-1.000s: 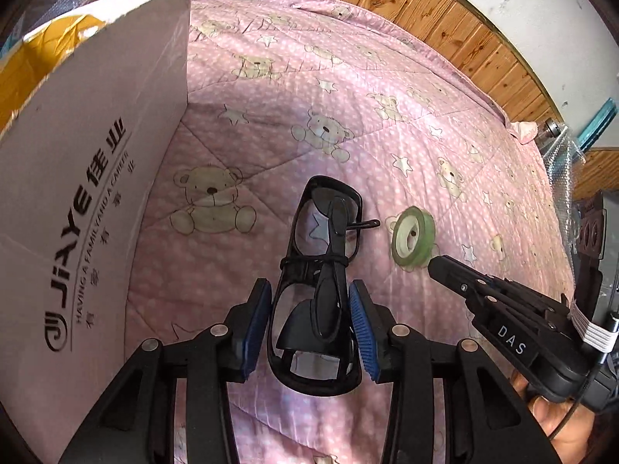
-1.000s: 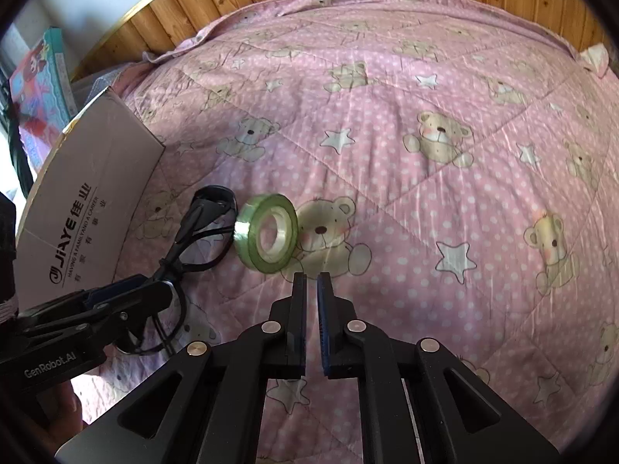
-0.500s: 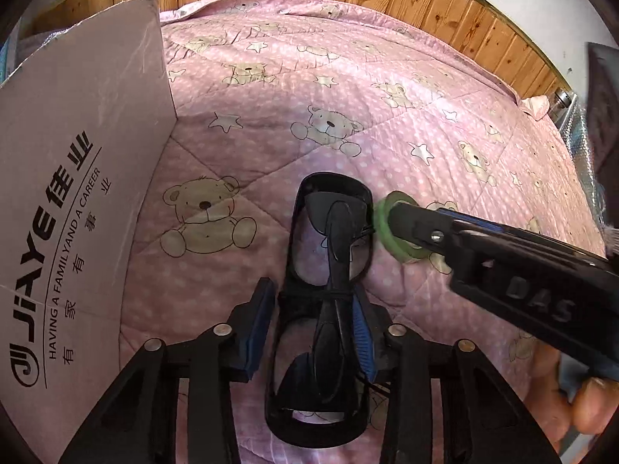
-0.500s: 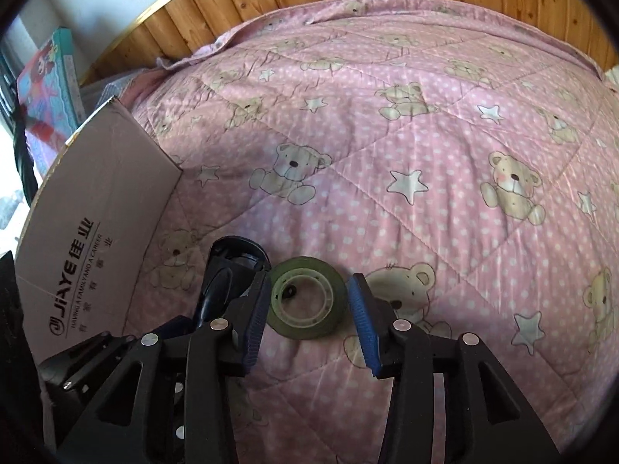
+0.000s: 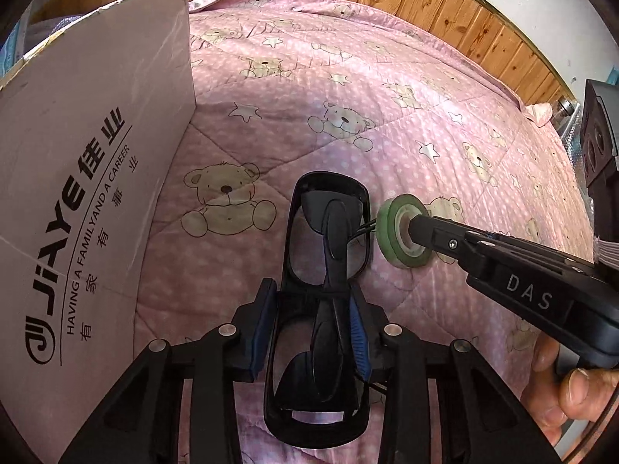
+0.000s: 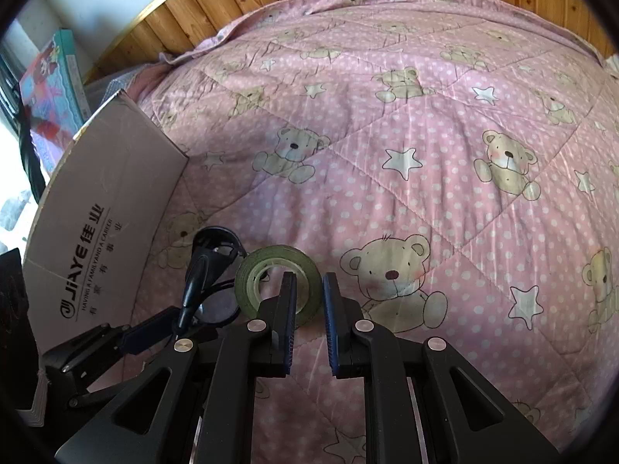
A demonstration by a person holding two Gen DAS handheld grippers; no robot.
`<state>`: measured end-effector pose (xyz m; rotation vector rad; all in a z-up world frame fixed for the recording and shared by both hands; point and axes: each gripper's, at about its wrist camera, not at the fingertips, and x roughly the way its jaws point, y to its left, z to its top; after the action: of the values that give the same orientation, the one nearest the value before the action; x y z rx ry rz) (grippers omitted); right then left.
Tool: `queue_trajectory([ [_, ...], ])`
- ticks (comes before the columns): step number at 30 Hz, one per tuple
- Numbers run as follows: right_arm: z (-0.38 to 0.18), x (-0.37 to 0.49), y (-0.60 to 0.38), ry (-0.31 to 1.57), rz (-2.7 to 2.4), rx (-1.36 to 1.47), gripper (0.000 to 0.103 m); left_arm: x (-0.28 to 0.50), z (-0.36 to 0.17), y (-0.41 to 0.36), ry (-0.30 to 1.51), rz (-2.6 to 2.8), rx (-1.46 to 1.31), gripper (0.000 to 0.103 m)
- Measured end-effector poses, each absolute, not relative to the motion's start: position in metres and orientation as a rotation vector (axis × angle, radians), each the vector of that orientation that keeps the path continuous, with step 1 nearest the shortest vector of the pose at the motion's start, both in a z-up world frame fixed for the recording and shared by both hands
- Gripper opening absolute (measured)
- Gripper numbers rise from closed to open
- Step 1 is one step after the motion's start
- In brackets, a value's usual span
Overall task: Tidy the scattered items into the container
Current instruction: 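Lift and carry the black glasses and green tape over the box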
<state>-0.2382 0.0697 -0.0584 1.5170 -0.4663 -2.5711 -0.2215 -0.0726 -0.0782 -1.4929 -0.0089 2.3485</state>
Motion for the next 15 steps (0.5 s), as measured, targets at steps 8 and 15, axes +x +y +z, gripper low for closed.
queue_trajectory([
  [8,-0.033,-0.217,0.083,-0.556,-2.595,1.443,0.014,-0.206,-0.058,-0.079,-0.041,2.344,-1.465,0.037],
  [15,-0.014,-0.19,0.085,-0.601,-2.607,1.383,0.014,-0.187,-0.036,-0.073,-0.037,2.356,-1.403,0.037],
])
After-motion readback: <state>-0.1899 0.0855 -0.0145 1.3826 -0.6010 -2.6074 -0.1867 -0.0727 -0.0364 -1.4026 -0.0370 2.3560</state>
